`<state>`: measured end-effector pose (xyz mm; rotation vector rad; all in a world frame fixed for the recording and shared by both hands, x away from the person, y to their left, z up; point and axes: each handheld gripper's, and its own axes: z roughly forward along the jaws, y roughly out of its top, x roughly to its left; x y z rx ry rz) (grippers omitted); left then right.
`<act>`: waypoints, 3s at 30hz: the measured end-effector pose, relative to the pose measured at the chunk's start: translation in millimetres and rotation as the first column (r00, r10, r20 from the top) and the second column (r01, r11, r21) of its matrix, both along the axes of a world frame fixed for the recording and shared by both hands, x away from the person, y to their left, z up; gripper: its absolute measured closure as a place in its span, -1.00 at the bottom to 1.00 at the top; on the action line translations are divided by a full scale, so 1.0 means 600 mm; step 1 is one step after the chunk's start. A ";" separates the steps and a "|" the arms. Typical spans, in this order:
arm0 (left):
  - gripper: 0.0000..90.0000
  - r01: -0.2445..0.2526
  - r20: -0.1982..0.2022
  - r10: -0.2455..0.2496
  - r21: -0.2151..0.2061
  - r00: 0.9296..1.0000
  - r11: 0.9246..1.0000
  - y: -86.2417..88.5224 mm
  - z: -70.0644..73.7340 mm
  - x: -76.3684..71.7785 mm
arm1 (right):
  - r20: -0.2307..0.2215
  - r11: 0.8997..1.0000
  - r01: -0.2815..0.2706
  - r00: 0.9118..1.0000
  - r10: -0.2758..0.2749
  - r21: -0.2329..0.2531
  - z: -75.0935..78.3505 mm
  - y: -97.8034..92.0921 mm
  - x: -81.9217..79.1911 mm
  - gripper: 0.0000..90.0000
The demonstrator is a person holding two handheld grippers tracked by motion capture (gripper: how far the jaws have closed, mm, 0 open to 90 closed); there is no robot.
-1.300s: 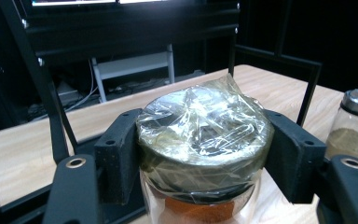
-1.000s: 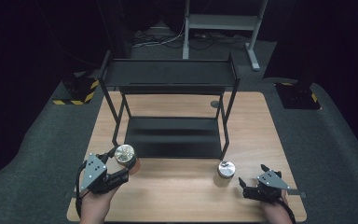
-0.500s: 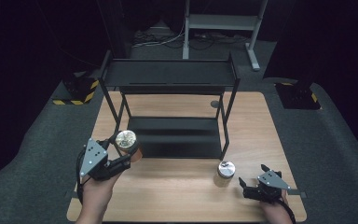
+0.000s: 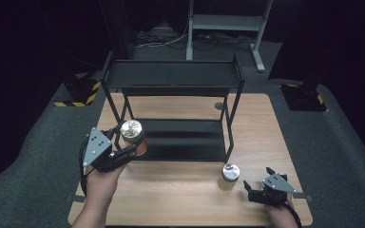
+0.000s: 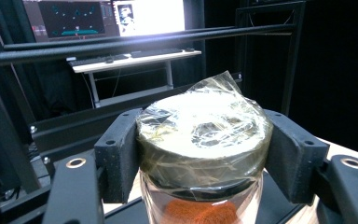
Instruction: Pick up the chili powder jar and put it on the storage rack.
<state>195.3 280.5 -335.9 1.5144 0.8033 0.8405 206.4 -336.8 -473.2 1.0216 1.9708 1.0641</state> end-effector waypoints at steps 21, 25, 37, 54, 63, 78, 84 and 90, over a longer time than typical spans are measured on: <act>-0.24 -0.001 0.060 0.002 -0.021 0.998 1.000 -0.014 0.052 0.037 | -0.001 1.000 0.002 1.000 -0.002 0.014 -0.001 -0.004 0.000 -1.00; -0.24 -0.006 0.074 0.008 -0.029 0.997 1.000 -0.014 0.063 0.045 | -0.001 1.000 0.001 1.000 -0.001 0.016 -0.001 -0.004 0.000 -1.00; -0.24 -0.011 0.104 0.015 -0.033 0.994 0.999 -0.025 0.103 0.070 | 0.000 1.000 0.002 1.000 -0.002 0.021 -0.001 -0.006 0.000 -1.00; -0.24 -0.028 0.132 0.035 -0.054 0.991 0.998 -0.055 0.153 0.113 | -0.001 1.000 0.001 1.000 -0.001 0.029 -0.002 -0.008 0.000 -1.00; -0.24 -0.045 0.140 0.053 -0.060 0.989 0.997 -0.074 0.165 0.143 | -0.003 0.999 0.001 1.000 -0.001 0.039 -0.002 -0.011 0.001 -1.00; -0.24 -0.072 0.137 0.082 -0.076 0.987 0.995 -0.084 0.172 0.185 | -0.003 0.999 0.002 1.000 -0.002 0.051 -0.003 -0.014 0.001 -1.00; -0.24 -0.097 0.136 0.106 -0.073 0.985 0.993 -0.085 0.175 0.199 | 0.000 0.998 0.001 1.000 -0.001 0.056 -0.004 -0.015 0.000 -1.00; -0.24 -0.120 0.123 0.128 -0.074 0.984 0.990 -0.087 0.176 0.217 | -0.001 0.998 0.001 1.000 -0.001 0.060 -0.004 -0.016 0.000 -1.00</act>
